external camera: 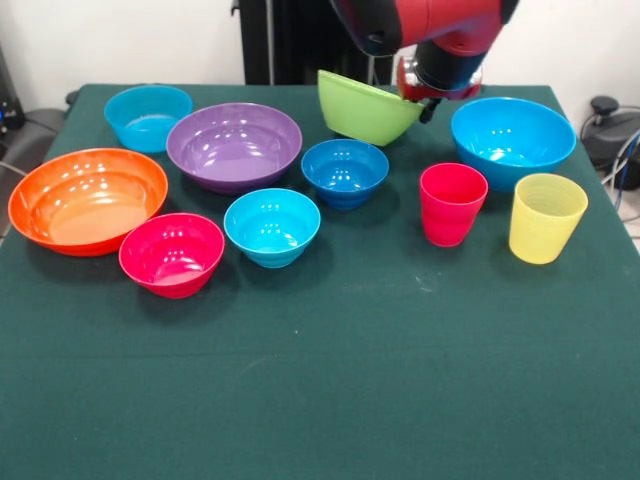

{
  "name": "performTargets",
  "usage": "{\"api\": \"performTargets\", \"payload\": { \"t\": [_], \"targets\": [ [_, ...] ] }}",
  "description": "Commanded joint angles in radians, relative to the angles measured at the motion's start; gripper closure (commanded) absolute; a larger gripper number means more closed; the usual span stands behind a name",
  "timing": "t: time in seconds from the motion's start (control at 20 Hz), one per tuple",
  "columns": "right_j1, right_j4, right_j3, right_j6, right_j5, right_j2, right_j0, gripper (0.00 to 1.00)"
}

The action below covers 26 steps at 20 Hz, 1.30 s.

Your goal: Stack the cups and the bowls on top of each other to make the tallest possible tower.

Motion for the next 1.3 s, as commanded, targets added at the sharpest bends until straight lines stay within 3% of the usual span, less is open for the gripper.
{"api": "performTargets", "payload": {
  "t": [0.05,0.2,1.3],
  "targets": [
    [0.050,-0.137,-0.012,-0.297,-0.106,0.114,-0.072,1.00],
    [0.053,-0.156,-0.002,-0.310,-0.102,0.128,-0.106,1.00],
    [0.081,-0.186,-0.001,-0.288,-0.048,0.233,-0.160,1.00]
  ]
}}
